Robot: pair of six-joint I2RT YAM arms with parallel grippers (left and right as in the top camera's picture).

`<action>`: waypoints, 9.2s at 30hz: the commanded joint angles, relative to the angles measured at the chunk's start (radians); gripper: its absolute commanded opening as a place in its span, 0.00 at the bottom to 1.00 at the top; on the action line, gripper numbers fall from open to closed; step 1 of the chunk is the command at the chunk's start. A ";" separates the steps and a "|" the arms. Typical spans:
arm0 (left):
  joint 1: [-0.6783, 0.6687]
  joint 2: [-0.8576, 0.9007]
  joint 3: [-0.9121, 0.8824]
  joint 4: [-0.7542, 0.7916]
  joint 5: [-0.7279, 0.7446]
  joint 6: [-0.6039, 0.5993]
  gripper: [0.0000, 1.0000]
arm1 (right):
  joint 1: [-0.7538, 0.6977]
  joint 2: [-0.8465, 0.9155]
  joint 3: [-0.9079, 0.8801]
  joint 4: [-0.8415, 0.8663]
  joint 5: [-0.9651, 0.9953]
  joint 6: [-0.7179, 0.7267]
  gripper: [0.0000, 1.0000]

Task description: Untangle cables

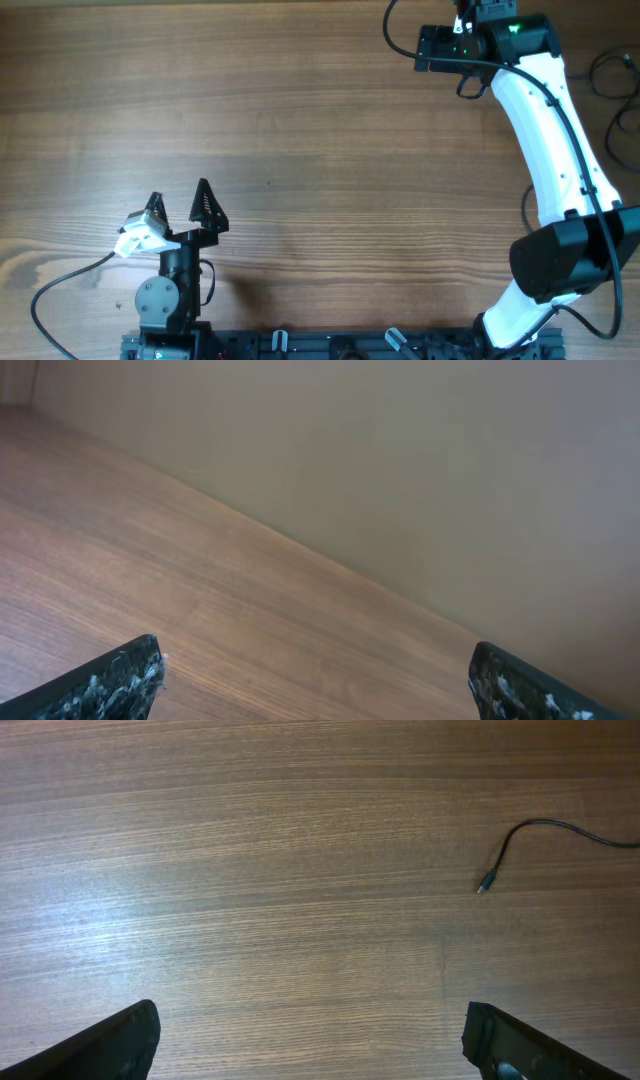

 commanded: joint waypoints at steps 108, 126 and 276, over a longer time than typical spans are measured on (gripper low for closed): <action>0.046 -0.007 -0.003 -0.088 0.063 0.276 1.00 | 0.011 -1.139 -1.263 1.052 -0.019 -0.118 1.00; 0.046 -0.007 -0.003 -0.088 0.063 0.276 1.00 | -0.165 -1.570 -1.586 1.084 -0.196 -0.111 1.00; 0.046 -0.010 -0.003 -0.087 0.063 0.276 1.00 | -0.253 -1.867 -1.872 1.033 -0.354 -0.240 1.00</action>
